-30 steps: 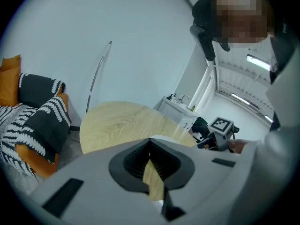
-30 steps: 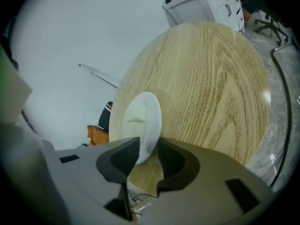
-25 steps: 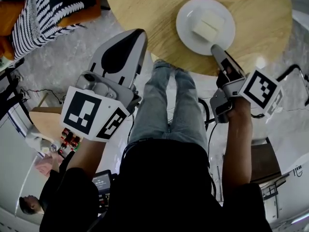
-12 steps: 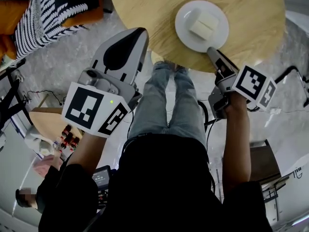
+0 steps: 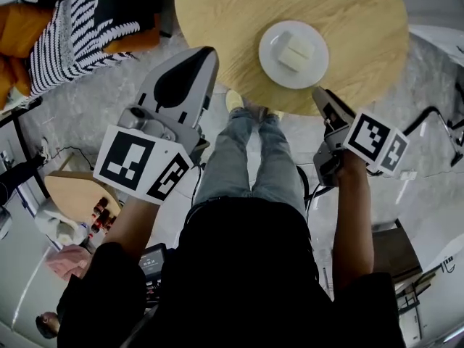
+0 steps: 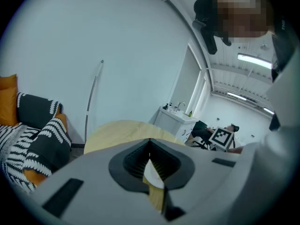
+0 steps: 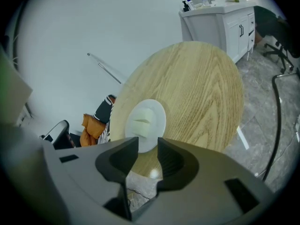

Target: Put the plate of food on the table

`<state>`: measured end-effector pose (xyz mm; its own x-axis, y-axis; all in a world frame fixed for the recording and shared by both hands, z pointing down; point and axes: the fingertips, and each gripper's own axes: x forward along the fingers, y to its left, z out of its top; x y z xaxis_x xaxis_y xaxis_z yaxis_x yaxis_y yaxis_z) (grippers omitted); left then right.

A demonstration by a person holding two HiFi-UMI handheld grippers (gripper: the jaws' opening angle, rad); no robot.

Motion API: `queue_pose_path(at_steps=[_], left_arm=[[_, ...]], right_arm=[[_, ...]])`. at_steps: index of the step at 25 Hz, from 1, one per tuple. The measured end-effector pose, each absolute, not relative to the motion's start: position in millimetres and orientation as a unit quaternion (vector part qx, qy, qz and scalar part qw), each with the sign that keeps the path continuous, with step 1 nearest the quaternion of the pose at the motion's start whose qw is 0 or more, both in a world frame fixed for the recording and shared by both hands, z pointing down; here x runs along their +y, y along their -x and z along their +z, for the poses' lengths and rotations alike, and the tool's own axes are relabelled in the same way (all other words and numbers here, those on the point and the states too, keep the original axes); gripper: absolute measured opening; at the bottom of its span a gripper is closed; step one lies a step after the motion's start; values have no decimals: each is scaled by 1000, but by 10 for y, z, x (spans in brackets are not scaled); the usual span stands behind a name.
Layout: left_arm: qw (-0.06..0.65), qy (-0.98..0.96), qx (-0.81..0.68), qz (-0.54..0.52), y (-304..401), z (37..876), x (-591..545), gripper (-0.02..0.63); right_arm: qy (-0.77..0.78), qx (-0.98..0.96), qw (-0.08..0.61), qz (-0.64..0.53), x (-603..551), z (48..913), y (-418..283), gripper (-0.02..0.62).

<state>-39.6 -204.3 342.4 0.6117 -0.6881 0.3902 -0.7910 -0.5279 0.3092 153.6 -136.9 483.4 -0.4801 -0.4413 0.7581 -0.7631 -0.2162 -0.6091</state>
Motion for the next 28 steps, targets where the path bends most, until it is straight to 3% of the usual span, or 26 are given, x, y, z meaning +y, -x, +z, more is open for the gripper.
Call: queue_pose_path(at_steps=[11, 18, 28], left_arm=[[208, -871, -437, 81, 413, 2832, -2055, 5], [165, -882, -436, 64, 427, 2365, -2033, 5], [109, -890, -441, 45, 457, 1828, -1967, 5]], right_arm=[[-494, -679, 96, 534, -1674, 3965, -1547, 130], [-515, -741, 104, 418, -1820, 3269, -1492, 129], [-526, -784, 104, 314, -1871, 2597, -1341, 44]])
